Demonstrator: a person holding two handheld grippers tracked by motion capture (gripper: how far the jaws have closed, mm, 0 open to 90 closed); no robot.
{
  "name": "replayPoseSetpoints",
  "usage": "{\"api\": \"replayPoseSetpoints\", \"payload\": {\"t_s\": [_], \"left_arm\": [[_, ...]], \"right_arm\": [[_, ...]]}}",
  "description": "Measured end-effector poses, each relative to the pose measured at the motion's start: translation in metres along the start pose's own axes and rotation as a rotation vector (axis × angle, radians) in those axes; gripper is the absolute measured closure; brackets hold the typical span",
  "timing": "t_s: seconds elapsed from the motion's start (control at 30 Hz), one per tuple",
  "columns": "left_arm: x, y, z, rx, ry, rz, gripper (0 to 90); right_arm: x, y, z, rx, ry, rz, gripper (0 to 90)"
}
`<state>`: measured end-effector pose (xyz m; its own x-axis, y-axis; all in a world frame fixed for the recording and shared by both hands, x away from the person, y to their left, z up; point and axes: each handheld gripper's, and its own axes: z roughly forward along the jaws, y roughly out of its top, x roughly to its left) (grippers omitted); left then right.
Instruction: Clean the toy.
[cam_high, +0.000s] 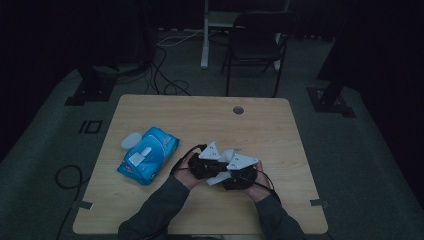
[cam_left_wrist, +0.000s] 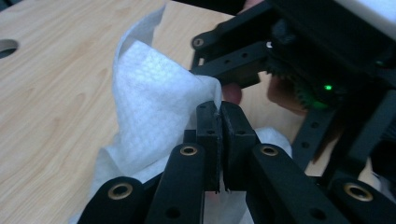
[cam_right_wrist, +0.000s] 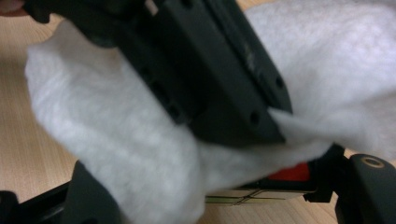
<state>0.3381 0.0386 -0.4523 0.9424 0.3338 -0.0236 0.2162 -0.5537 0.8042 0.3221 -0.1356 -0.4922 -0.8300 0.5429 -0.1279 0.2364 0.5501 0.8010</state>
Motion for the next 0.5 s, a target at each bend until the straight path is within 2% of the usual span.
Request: {"api": "replayPoseSetpoints", "payload": {"t_s": [0.27,0.5], "left_arm": [[-0.0032,0.0029,0.0028,0.012,-0.021,0.021,87.8],[-0.0020,0.0033,0.0055,0.004,-0.027,0.021,87.8]], "right_arm": [[0.0010,0.0007,0.0000,-0.010,-0.002,-0.008,33.8],[0.0014,0.0005,-0.0001,-0.005,0.000,-0.008,33.8]]}}
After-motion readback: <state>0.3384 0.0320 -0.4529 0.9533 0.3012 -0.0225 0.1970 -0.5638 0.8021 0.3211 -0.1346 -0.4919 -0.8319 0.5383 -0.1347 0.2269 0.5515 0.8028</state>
